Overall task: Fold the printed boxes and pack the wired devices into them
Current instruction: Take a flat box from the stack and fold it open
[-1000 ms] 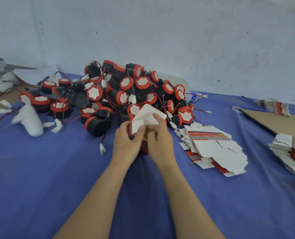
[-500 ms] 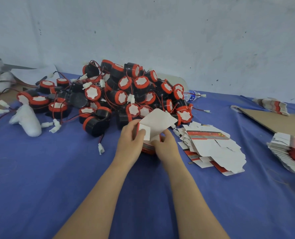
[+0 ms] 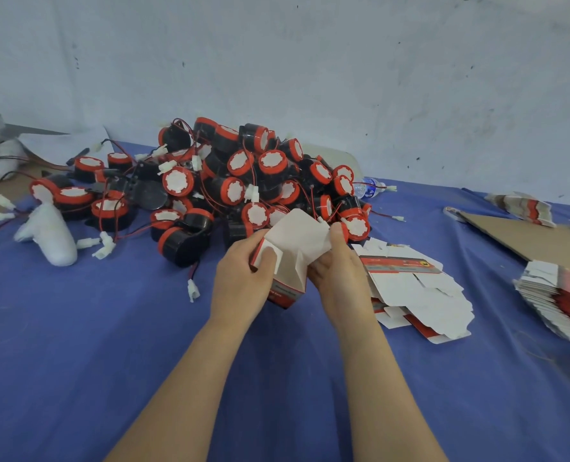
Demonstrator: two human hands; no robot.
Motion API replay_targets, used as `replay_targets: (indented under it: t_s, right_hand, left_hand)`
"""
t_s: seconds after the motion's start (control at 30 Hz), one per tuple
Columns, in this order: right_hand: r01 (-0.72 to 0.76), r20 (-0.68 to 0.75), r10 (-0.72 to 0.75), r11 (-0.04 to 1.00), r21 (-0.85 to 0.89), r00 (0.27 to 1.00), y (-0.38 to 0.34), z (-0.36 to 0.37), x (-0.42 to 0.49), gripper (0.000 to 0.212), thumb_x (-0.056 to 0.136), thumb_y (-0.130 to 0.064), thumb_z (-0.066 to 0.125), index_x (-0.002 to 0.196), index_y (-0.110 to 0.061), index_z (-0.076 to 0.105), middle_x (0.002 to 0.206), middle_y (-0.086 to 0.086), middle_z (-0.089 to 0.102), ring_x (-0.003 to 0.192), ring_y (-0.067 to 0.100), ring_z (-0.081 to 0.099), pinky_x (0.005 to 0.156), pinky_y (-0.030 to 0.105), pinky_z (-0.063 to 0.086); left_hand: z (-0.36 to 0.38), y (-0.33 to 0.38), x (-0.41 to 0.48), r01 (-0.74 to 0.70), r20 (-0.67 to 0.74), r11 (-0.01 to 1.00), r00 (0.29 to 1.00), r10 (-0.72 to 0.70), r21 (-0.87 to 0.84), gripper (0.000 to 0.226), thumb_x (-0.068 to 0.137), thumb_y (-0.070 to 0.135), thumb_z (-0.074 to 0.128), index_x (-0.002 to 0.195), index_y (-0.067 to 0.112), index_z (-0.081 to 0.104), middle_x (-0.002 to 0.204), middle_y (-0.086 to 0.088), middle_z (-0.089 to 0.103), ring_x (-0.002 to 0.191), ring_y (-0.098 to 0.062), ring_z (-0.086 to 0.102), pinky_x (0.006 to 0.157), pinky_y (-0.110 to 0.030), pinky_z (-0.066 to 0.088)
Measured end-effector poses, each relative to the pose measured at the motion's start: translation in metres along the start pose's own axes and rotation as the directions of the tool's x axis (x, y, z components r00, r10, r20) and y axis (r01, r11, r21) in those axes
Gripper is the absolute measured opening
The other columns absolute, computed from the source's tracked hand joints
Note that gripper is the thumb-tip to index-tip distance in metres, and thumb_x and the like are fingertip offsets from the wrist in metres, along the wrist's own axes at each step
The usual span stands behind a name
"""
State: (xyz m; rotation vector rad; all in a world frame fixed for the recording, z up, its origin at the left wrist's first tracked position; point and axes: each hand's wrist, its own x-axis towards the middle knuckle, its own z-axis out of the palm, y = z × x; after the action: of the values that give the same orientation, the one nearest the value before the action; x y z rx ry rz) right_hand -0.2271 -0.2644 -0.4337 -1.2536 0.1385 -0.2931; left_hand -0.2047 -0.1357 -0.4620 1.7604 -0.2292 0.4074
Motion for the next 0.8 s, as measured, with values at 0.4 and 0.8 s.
replay_targets:
  t_s: [0.4, 0.8]
  right_hand:
    - [0.131, -0.120, -0.207, 0.878, -0.459, 0.971, 0.004, -0.005, 0.000, 0.014, 0.096, -0.028, 0.055, 0.085, -0.032, 0.063, 0.085, 0.020, 0.063, 0.073, 0.027, 0.056, 0.080, 0.049, 0.053]
    - [0.065, -0.134, -0.109, 0.953, -0.297, 0.985, 0.010, -0.001, 0.005, 0.063, 0.090, -0.044, 0.059, 0.144, -0.027, 0.032, 0.120, -0.007, 0.056, 0.100, 0.002, 0.059, 0.077, 0.016, 0.052]
  left_hand:
    - [-0.004, 0.002, -0.003, 0.030, 0.035, 0.993, 0.999, -0.034, 0.115, 0.026, 0.094, 0.029, 0.050, 0.116, 0.033, 0.063, 0.092, 0.022, 0.059, 0.086, -0.002, 0.056, 0.066, -0.014, 0.042]
    - [0.003, -0.001, -0.001, -0.020, 0.190, 0.997, 0.982, 0.006, 0.069, 0.042, 0.094, 0.037, 0.055, 0.135, 0.030, 0.048, 0.126, 0.003, 0.055, 0.114, -0.012, 0.053, 0.091, -0.027, 0.047]
